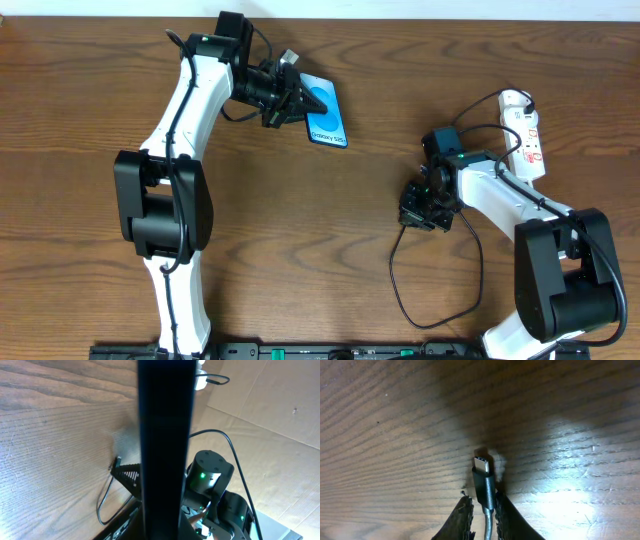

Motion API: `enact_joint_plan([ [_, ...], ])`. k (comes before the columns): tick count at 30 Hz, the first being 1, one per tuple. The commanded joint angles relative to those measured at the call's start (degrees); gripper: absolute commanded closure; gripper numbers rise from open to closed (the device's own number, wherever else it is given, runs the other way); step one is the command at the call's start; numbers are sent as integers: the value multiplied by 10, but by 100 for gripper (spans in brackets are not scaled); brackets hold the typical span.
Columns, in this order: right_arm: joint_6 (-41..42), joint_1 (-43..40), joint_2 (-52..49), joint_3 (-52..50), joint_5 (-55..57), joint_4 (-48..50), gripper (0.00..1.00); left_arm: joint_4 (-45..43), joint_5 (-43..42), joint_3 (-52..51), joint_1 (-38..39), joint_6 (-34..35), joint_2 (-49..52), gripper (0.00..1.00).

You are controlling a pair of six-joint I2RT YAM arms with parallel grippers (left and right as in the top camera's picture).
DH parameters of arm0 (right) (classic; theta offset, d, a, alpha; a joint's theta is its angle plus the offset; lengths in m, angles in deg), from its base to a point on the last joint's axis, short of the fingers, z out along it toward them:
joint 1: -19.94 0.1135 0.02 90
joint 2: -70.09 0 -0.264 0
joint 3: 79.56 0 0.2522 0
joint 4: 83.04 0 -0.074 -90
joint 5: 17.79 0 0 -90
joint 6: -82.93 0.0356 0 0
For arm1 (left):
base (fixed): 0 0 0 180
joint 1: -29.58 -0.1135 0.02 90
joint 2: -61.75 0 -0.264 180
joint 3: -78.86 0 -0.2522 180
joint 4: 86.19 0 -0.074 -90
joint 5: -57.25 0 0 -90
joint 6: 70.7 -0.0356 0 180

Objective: Plug charger to phone and switch on socket
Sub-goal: 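Grasp the black cable's USB-C plug with the right gripper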

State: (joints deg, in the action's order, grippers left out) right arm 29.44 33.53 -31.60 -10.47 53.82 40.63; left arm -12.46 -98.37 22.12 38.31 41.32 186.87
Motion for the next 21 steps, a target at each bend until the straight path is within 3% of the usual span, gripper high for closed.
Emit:
enact_joint_plan([
  [1,3,1,-2,-8,11,2,86,2,-16,3,-2,-9,-17,93],
  [13,3,1,-2,-8,11,-1,88,2,-16,3,-2,-8,-17,93],
  [21,3,1,-2,-8,5,0,98,2,-16,3,-2,-7,-17,93],
])
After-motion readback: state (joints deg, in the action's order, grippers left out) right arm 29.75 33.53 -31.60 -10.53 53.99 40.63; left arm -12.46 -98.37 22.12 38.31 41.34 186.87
